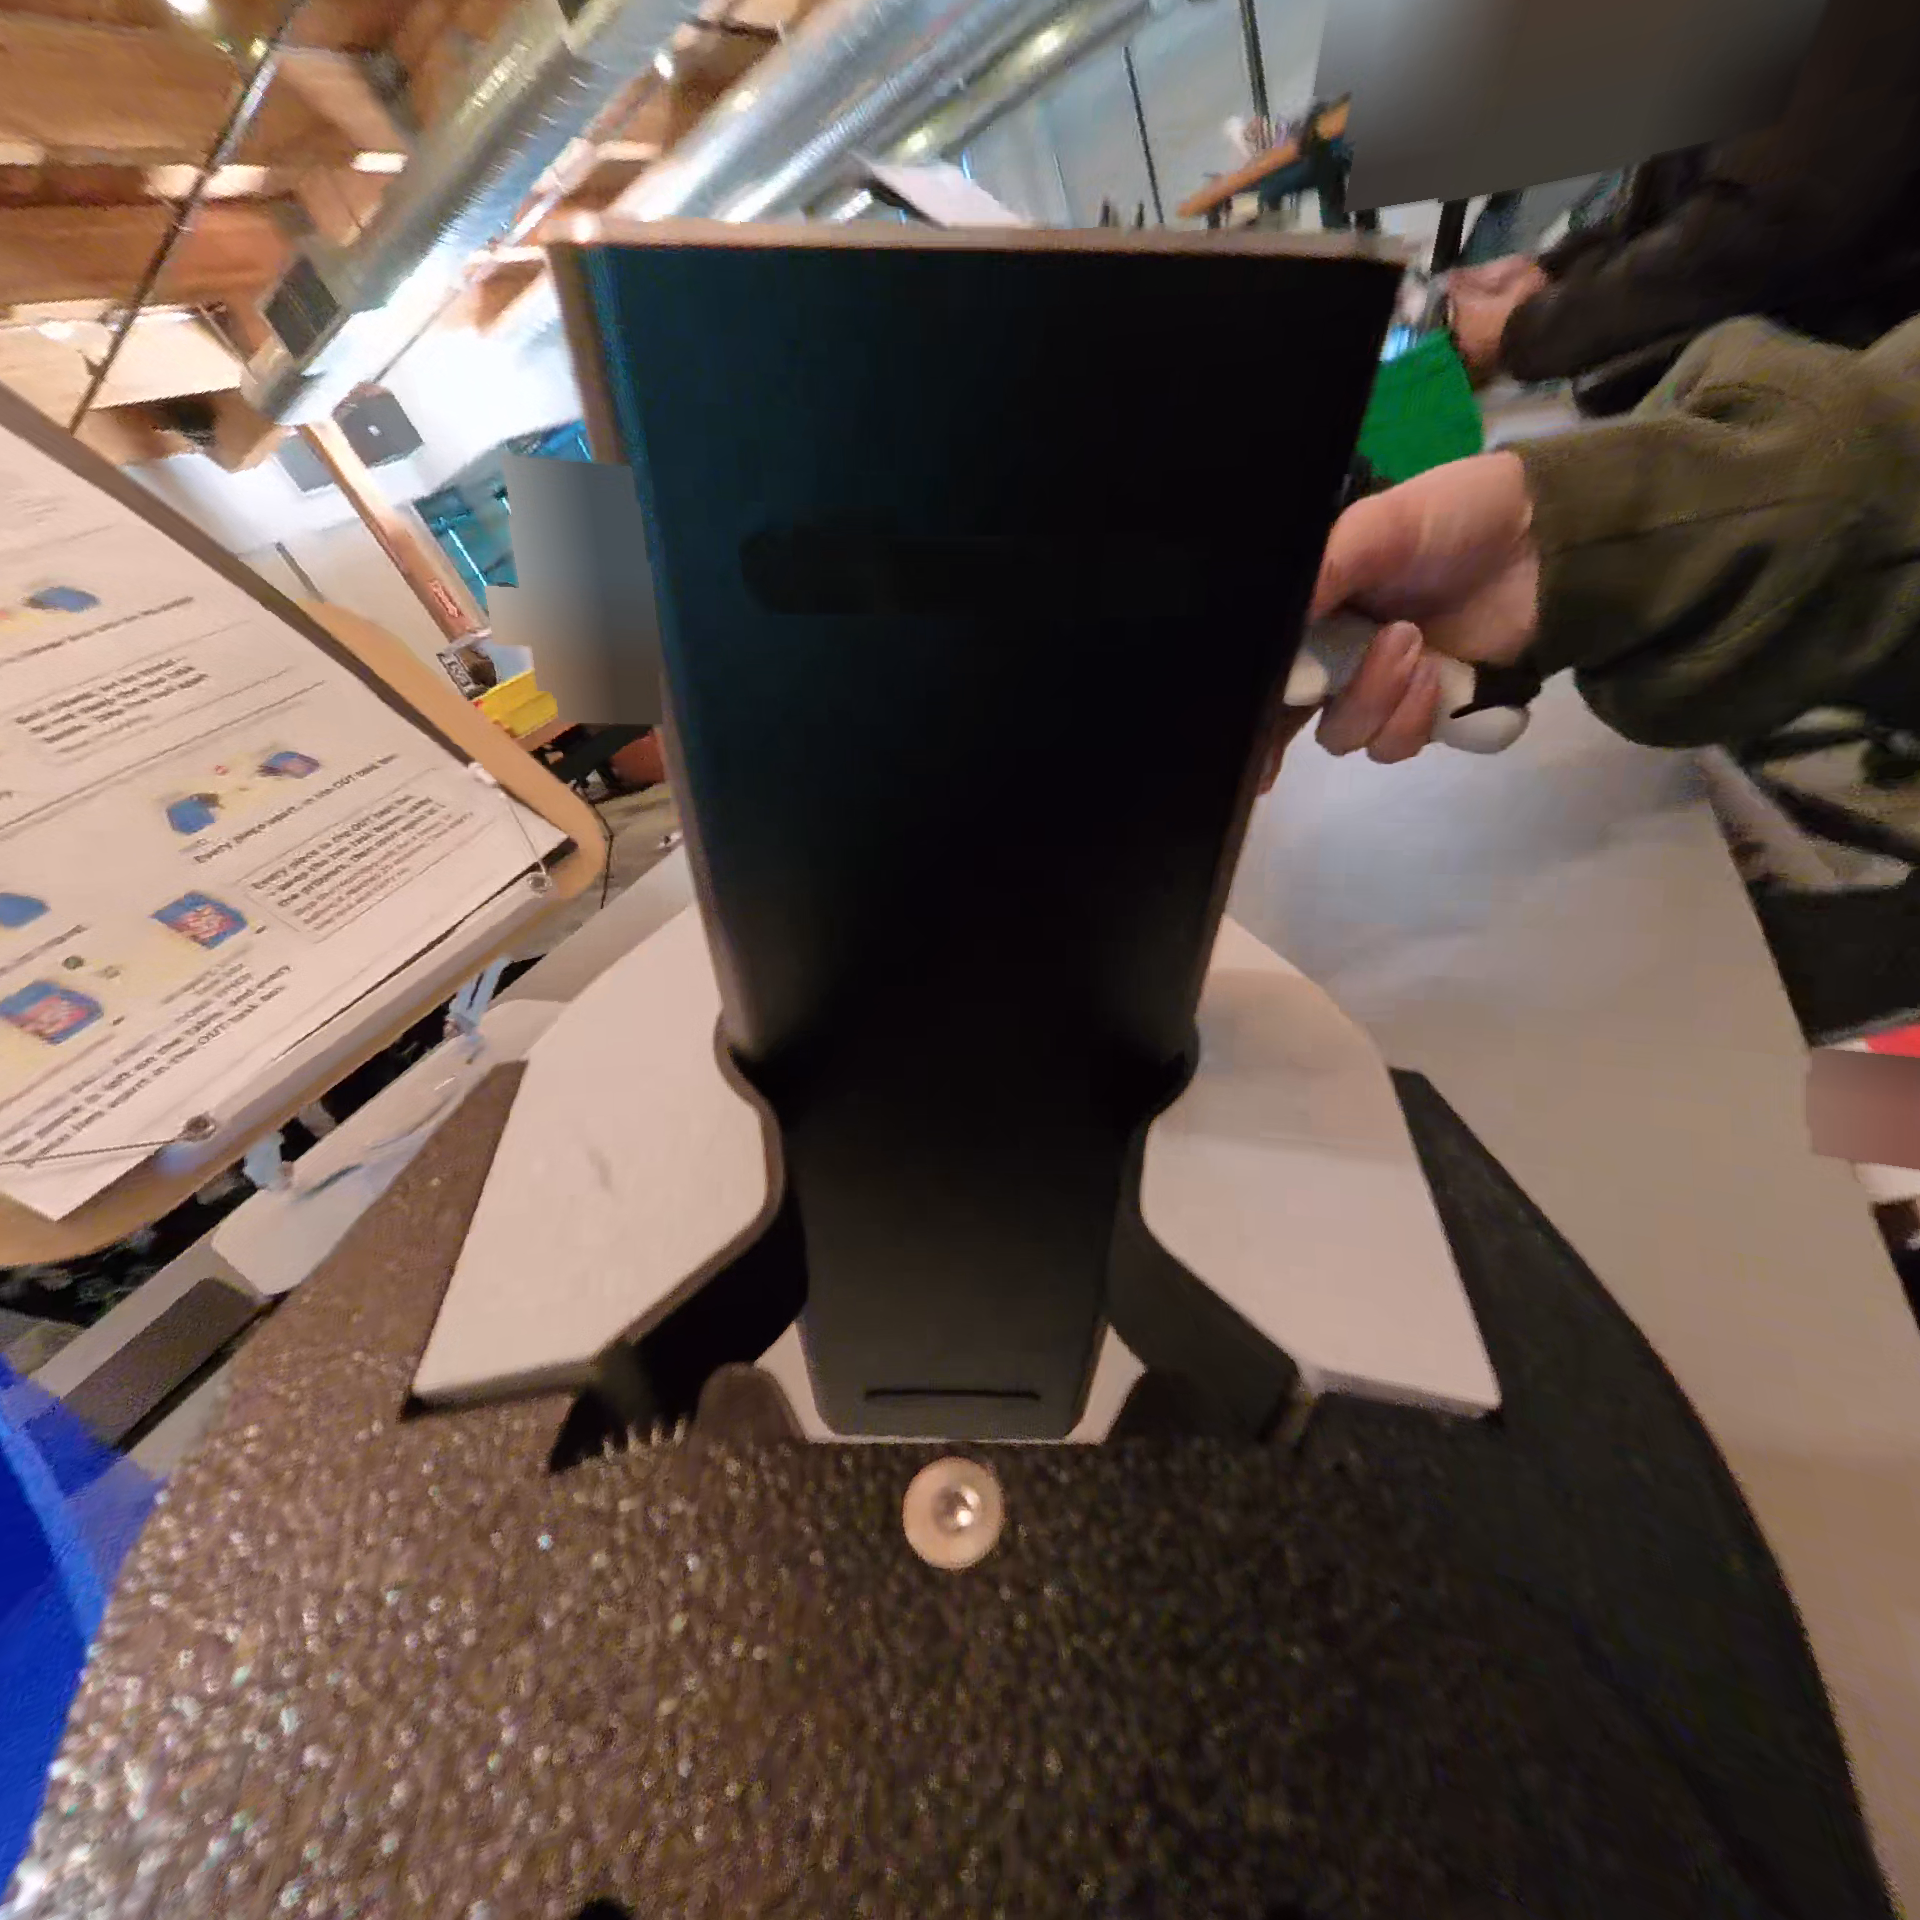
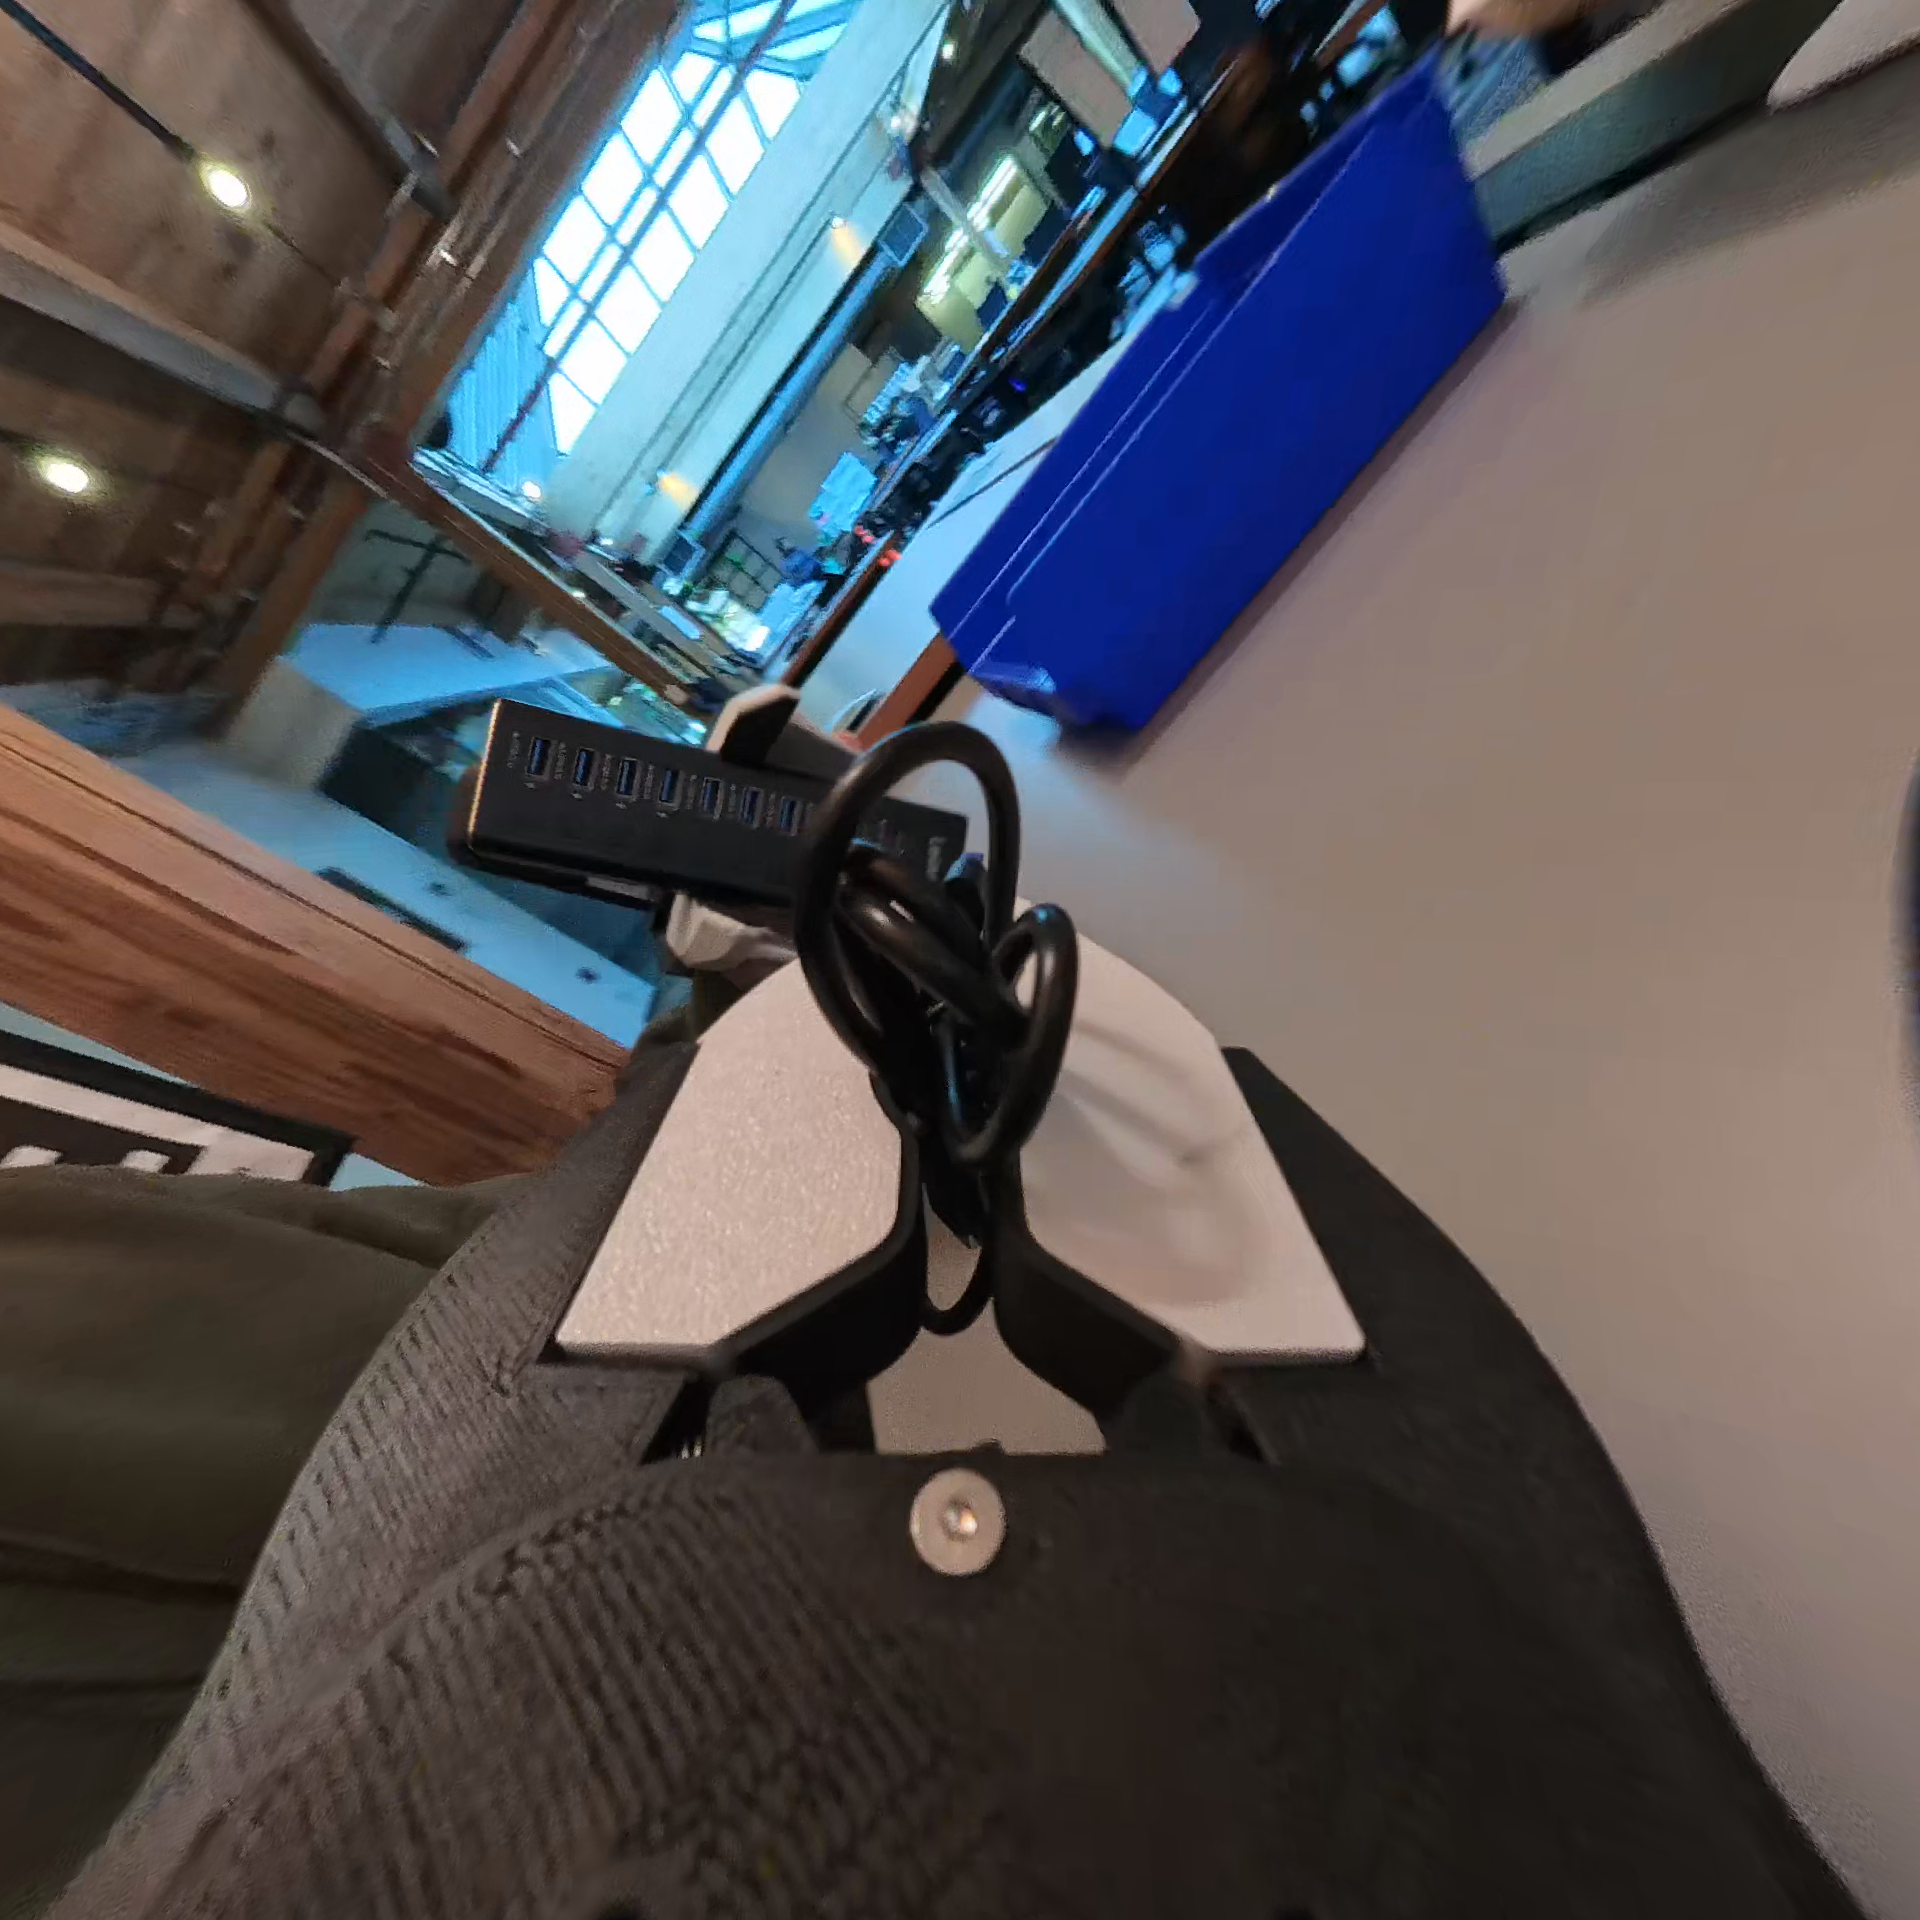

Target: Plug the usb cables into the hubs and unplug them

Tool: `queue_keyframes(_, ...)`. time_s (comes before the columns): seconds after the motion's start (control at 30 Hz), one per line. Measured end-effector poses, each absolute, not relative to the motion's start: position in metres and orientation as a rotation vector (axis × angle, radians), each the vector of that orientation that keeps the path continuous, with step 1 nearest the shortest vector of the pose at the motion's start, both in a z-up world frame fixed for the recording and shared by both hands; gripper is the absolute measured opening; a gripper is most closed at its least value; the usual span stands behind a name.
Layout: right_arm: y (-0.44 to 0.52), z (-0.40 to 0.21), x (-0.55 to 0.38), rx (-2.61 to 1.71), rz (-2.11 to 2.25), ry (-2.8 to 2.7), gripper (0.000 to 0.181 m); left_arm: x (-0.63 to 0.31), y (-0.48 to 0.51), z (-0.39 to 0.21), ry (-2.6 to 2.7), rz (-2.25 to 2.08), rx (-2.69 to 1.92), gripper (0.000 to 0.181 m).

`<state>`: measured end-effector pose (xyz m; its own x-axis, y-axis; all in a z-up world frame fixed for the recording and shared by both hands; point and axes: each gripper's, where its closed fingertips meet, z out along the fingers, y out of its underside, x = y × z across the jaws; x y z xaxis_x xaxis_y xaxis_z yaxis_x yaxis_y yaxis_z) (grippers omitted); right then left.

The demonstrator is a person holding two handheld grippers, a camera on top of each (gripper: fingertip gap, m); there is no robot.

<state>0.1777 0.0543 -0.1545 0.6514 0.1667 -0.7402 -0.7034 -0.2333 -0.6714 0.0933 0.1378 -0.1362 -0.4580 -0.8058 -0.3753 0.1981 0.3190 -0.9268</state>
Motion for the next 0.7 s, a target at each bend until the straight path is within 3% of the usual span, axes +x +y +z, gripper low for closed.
queue_keyframes(0.3,-0.069,-0.165,0.315,-2.057,0.004,0.618,0.009,0.096,0.125,-0.144,1.681,-1.346,-0.562,0.071)
queue_keyframes(0.53,-0.116,-0.194,0.379,-2.654,-0.153,0.72,0.01,0.098,0.116,-0.147,1.713,-1.381,-0.555,0.071)
queue_keyframes(0.7,-0.107,-0.207,0.384,-2.756,-0.067,0.733,0.016,0.095,0.117,-0.143,1.704,-1.389,-0.555,0.071)
